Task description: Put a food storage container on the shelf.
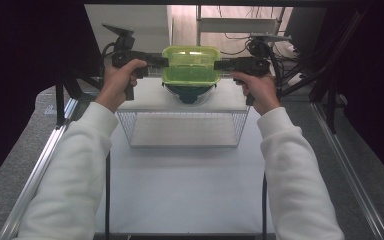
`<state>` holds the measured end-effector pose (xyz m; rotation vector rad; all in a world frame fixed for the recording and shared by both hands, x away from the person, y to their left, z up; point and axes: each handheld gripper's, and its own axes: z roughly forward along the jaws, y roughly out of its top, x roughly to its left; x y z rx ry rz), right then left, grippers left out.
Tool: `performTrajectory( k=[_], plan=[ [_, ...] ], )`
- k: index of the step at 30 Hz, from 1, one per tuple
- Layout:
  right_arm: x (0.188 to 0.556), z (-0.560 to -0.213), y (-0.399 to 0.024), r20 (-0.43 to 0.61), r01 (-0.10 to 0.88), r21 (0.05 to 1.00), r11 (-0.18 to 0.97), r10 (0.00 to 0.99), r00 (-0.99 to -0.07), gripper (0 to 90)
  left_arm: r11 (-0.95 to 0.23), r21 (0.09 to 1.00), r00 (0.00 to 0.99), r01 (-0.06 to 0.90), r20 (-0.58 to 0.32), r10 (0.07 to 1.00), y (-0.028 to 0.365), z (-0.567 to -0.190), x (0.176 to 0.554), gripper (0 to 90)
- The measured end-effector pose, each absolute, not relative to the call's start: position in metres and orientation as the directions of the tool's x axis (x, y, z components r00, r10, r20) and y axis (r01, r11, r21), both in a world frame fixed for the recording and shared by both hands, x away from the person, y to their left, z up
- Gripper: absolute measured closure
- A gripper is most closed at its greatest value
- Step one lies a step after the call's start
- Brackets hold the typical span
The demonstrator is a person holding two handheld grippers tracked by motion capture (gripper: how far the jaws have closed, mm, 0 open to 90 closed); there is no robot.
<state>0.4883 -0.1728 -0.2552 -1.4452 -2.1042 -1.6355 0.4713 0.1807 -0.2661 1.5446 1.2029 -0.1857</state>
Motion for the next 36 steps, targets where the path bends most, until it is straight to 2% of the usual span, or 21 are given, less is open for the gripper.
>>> performTrajectory(
  k=[5, 11, 12, 14, 15, 16, 18, 20, 24, 27, 28, 31, 33, 35, 36],
  plan=[
    [0.499, -0.262, -0.169, 0.641, 0.755, 0.648, -0.096, 0.605, -0.473, 72.5, 0.159, 0.626, 0.439, 0.763, -0.683, 0.584, 0.180, -0.272, 0.477, 73.0],
    [0.501, -0.268, -0.165, 0.665, 0.765, 0.631, -0.131, 0.600, -0.446, 68.1, 0.184, 0.638, 0.426, 0.748, -0.674, 0.604, 0.179, -0.279, 0.481, 65.8],
    [0.500, -0.268, -0.164, 0.664, 0.761, 0.634, -0.136, 0.601, -0.446, 64.2, 0.188, 0.641, 0.423, 0.744, -0.670, 0.610, 0.179, -0.280, 0.482, 61.8],
    [0.499, -0.269, -0.162, 0.653, 0.745, 0.651, -0.147, 0.609, -0.450, 45.7, 0.186, 0.667, 0.428, 0.722, -0.641, 0.638, 0.177, -0.280, 0.481, 47.6],
    [0.499, -0.269, -0.162, 0.653, 0.745, 0.651, -0.147, 0.609, -0.450, 45.7, 0.186, 0.667, 0.428, 0.722, -0.641, 0.638, 0.177, -0.280, 0.481, 41.7],
    [0.497, -0.268, -0.162, 0.626, 0.713, 0.683, -0.156, 0.629, -0.461, 31.0, 0.182, 0.705, 0.454, 0.685, -0.609, 0.651, 0.176, -0.277, 0.478, 37.3],
    [0.493, -0.266, -0.165, 0.613, 0.690, 0.704, -0.167, 0.633, -0.472, 22.1, 0.182, 0.734, 0.474, 0.655, -0.586, 0.657, 0.176, -0.273, 0.472, 27.9],
    [0.487, -0.262, -0.170, 0.597, 0.654, 0.736, -0.175, 0.624, -0.504, 17.9, 0.173, 0.749, 0.488, 0.640, -0.570, 0.662, 0.176, -0.270, 0.469, 22.4],
    [0.469, -0.254, -0.184, 0.524, 0.576, 0.804, -0.146, 0.633, -0.570, 16.0, 0.104, 0.823, 0.545, 0.558, -0.458, 0.702, 0.181, -0.261, 0.436, 19.1],
    [0.449, -0.255, -0.196, 0.456, 0.534, 0.841, -0.083, 0.640, -0.618, 16.2, 0.037, 0.844, 0.556, 0.535, -0.385, 0.736, 0.184, -0.265, 0.412, 19.0],
    [0.449, -0.255, -0.196, 0.456, 0.534, 0.841, -0.083, 0.640, -0.618, 16.2, 0.037, 0.844, 0.556, 0.535, -0.385, 0.736, 0.184, -0.265, 0.412, 19.0],
    [0.417, -0.269, -0.211, 0.351, 0.472, 0.882, 0.008, 0.656, -0.668, 16.7, -0.027, 0.853, 0.570, 0.522, -0.325, 0.755, 0.188, -0.280, 0.378, 19.7],
    [0.409, -0.274, -0.214, 0.333, 0.465, 0.885, 0.028, 0.660, -0.674, 16.8, -0.044, 0.857, 0.575, 0.513, -0.305, 0.759, 0.188, -0.285, 0.369, 20.0],
    [0.385, -0.291, -0.223, 0.282, 0.451, 0.888, 0.094, 0.664, -0.693, 17.3, -0.080, 0.858, 0.591, 0.508, -0.280, 0.757, 0.190, -0.306, 0.343, 20.0],
    [0.377, -0.297, -0.226, 0.270, 0.448, 0.888, 0.109, 0.665, -0.697, 17.8, -0.080, 0.858, 0.591, 0.508, -0.280, 0.757, 0.190, -0.306, 0.343, 20.1]
  ],
)
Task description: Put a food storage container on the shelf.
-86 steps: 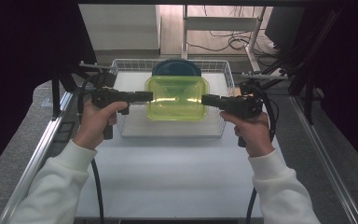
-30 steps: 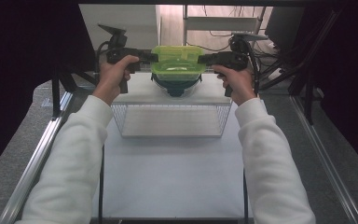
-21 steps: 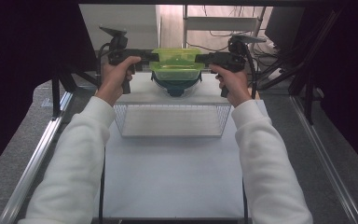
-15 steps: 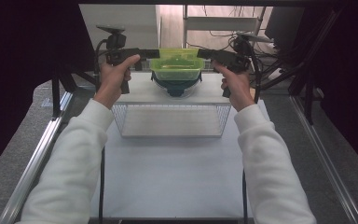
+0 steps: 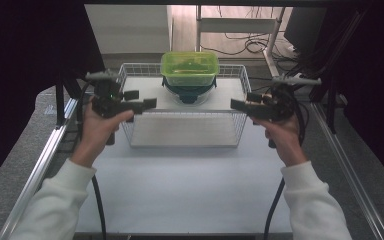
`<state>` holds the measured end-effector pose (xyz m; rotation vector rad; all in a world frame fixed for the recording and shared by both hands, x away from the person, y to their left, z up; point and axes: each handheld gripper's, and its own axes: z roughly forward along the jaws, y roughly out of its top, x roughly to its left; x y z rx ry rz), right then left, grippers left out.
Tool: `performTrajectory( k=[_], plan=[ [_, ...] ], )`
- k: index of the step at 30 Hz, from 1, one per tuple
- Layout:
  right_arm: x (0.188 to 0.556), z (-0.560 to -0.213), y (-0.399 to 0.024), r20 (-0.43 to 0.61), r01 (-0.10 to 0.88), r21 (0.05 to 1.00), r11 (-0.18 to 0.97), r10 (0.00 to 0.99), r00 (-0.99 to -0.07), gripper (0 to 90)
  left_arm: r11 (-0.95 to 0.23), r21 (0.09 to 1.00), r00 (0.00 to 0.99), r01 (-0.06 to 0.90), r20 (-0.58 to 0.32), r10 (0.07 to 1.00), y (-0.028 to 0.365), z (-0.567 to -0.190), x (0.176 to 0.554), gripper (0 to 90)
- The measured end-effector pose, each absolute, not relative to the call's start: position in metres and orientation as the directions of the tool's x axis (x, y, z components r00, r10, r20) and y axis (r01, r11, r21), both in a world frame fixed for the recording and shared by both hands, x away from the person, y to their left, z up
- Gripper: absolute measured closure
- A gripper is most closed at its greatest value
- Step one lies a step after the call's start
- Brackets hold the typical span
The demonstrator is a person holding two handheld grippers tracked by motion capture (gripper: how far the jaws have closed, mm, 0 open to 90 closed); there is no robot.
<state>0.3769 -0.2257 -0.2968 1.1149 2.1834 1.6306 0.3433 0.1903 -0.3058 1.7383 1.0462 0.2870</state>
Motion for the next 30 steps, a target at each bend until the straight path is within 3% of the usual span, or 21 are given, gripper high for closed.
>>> performTrajectory(
  k=[5, 12, 13, 16, 21, 30],
  plan=[
    [0.338, -0.330, -0.238, 0.260, 0.463, 0.873, 0.154, 0.657, -0.708, 18.6, -0.105, 0.846, 0.585, 0.523, -0.266, 0.766, 0.195, -0.355, 0.304, 20.5],
    [0.298, -0.383, -0.249, 0.268, 0.486, 0.860, 0.156, 0.672, -0.690, 19.9, -0.129, 0.806, 0.554, 0.578, -0.272, 0.787, 0.202, -0.415, 0.283, 21.7],
    [0.288, -0.407, -0.250, 0.277, 0.511, 0.844, 0.161, 0.684, -0.674, 20.1, -0.128, 0.789, 0.546, 0.602, -0.289, 0.787, 0.204, -0.435, 0.278, 21.7],
    [0.282, -0.436, -0.250, 0.271, 0.548, 0.813, 0.195, 0.707, -0.653, 20.1, -0.115, 0.773, 0.532, 0.623, -0.311, 0.788, 0.205, -0.455, 0.271, 21.8],
    [0.284, -0.457, -0.250, 0.256, 0.578, 0.783, 0.229, 0.728, -0.636, 20.1, -0.126, 0.754, 0.528, 0.645, -0.320, 0.787, 0.205, -0.470, 0.267, 21.5],
    [0.282, -0.459, -0.257, 0.232, 0.551, 0.802, 0.230, 0.729, -0.643, 19.7, -0.142, 0.764, 0.545, 0.630, -0.304, 0.781, 0.203, -0.472, 0.266, 20.5]
  ],
)
